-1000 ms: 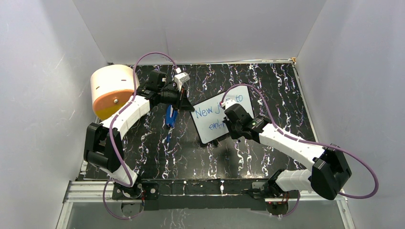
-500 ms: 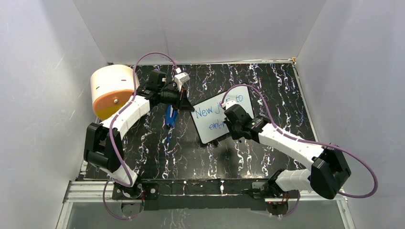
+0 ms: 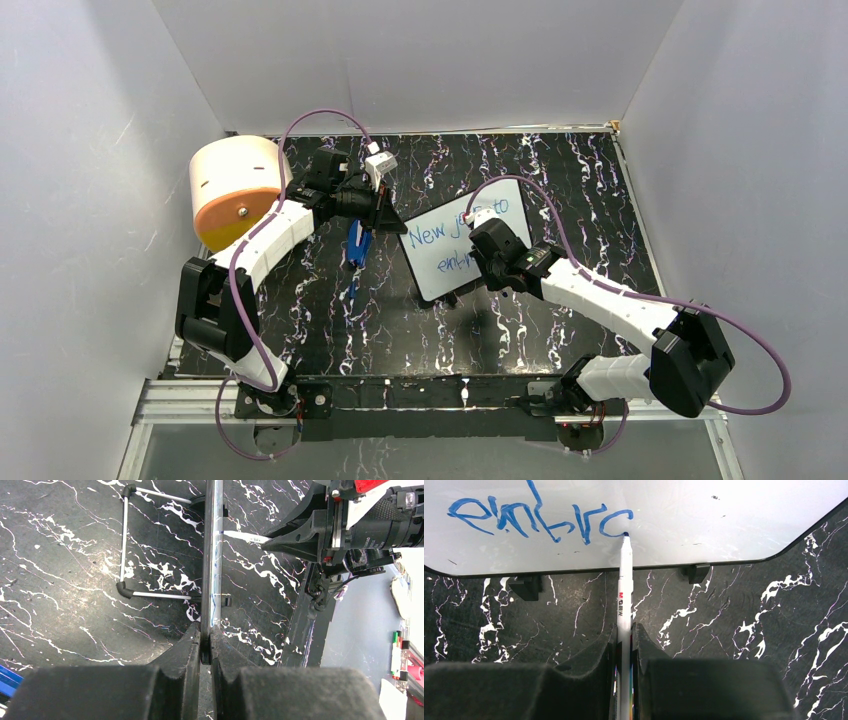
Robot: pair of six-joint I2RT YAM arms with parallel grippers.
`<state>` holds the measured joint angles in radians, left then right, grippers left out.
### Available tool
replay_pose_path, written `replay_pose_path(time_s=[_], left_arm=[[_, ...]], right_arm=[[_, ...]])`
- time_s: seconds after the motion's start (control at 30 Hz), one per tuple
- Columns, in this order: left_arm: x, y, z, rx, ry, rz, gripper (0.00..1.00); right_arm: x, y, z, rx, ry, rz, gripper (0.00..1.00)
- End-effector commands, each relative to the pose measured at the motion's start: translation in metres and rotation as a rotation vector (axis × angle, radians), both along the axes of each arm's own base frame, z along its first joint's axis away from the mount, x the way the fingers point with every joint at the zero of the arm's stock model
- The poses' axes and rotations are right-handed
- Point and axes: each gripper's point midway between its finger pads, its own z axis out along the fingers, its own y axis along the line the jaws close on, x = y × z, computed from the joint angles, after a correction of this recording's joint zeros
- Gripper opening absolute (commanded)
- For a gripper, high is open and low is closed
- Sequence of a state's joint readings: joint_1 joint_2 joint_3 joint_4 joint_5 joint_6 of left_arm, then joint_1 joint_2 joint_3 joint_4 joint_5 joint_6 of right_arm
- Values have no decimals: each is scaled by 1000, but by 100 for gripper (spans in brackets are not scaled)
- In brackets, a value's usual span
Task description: Write a sentence on the whiteboard
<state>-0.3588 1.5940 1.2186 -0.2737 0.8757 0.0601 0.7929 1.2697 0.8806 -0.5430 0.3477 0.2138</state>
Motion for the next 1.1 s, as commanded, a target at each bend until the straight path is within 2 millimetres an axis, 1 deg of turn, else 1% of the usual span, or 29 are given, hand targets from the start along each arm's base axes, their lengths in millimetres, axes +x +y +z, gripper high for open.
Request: replay_pose_path(time_s=[0.0, 0.23, 0.43, 0.57, 0.83, 1.07], left_arm=[[-3, 4, -8, 42, -2, -6, 0], [-2, 4, -7, 43, -3, -6, 0], [-2, 4, -7, 42, -6, -7, 0], [-2, 5, -7, 43, -8, -4, 0], [-2, 5, -7, 45, -5, -4, 0], [-2, 5, -8, 46, -4, -4, 0]], right_arm=[[23, 13, 27, 58, -100, -30, 0], [30, 18, 38, 79, -130, -23, 0], [30, 20, 38, 79, -124, -16, 0], [25, 16, 30, 61, -101, -17, 0], [9, 5, 11, 33, -36, -18, 0], [0, -2, 0, 18, -10, -23, 0]])
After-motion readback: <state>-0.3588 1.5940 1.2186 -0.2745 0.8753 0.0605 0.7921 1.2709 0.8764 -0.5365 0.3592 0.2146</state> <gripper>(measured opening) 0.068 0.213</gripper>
